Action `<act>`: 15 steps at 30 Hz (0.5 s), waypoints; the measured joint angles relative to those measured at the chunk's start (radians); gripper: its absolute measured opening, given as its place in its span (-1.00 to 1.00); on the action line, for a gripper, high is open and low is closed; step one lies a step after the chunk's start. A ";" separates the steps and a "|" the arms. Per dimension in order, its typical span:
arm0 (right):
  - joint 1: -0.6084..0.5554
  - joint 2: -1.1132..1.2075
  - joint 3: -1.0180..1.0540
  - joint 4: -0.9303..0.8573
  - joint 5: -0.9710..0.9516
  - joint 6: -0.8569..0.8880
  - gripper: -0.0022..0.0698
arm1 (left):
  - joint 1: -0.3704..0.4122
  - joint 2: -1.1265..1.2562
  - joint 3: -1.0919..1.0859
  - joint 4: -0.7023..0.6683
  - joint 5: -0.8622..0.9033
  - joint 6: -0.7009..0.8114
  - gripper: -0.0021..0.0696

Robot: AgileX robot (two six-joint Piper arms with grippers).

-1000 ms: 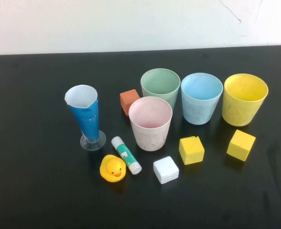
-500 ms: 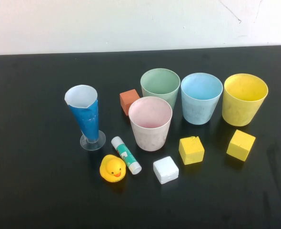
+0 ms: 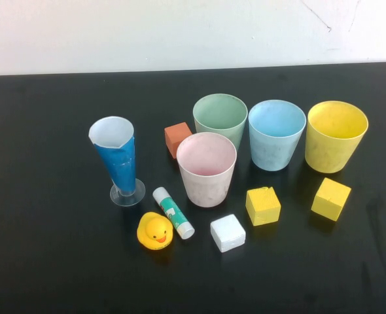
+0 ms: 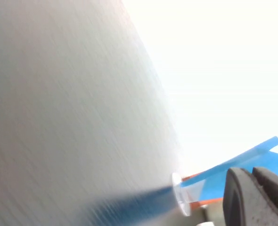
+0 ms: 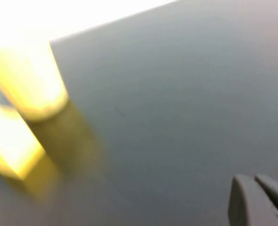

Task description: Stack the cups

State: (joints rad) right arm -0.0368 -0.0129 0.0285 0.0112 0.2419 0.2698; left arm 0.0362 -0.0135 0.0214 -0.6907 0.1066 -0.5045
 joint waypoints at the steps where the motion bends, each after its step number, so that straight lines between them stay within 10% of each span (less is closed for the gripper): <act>1: 0.000 0.000 0.000 0.032 -0.019 0.031 -0.95 | 0.000 0.000 0.000 -0.018 0.000 -0.003 -0.95; 15: 0.037 0.000 0.000 0.100 -0.067 0.100 -0.95 | 0.000 0.000 0.000 -0.026 0.021 0.012 -0.95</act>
State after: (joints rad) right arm 0.0000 -0.0129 0.0285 0.1113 0.1745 0.3697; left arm 0.0362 -0.0135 0.0214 -0.7171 0.1274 -0.4928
